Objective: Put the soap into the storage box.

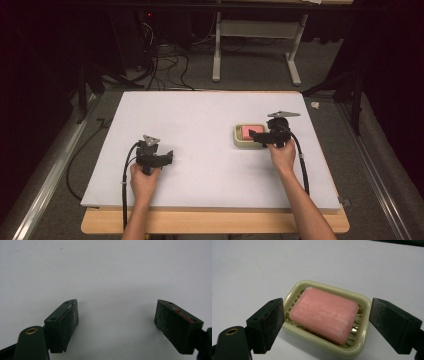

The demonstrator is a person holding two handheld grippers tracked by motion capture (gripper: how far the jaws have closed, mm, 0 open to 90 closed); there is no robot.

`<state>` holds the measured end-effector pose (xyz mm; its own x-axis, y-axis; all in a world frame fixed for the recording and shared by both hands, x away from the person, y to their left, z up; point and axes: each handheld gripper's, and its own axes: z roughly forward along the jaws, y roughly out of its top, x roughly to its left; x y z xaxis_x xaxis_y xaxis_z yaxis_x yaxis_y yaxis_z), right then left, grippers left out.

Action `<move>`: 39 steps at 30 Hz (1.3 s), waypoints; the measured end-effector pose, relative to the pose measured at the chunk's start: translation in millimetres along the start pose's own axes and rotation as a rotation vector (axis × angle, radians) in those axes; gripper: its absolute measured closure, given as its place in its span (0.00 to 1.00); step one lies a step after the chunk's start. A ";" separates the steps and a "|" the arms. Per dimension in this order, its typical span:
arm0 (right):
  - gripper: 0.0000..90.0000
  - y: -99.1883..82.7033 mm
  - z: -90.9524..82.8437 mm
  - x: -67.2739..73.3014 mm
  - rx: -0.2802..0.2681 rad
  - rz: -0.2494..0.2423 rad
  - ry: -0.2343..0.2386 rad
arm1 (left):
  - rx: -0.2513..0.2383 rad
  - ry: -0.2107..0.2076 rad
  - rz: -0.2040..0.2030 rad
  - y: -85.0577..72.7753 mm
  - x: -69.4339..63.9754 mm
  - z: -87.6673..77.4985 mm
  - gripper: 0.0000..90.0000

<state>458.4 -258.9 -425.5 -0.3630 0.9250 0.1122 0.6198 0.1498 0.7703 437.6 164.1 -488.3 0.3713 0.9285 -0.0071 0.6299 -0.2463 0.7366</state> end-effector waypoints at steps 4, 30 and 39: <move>0.16 0.7 -9.9 -2.4 -0.025 -0.005 -0.004 | -0.001 0.001 0.000 0.0 0.0 0.1 0.22; 0.18 -15.6 -55.4 -19.6 -0.116 0.023 0.000 | 0.000 0.001 -0.001 0.0 -0.1 0.1 0.22; 0.18 -23.0 -67.4 -24.7 -0.136 0.035 -0.001 | -0.001 0.000 -0.001 0.0 0.0 0.1 0.22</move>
<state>406.2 -308.8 -403.6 -0.3419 0.9293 0.1397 0.5321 0.0689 0.8439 437.7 164.0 -488.3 0.3703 0.9289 -0.0077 0.6299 -0.2450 0.7370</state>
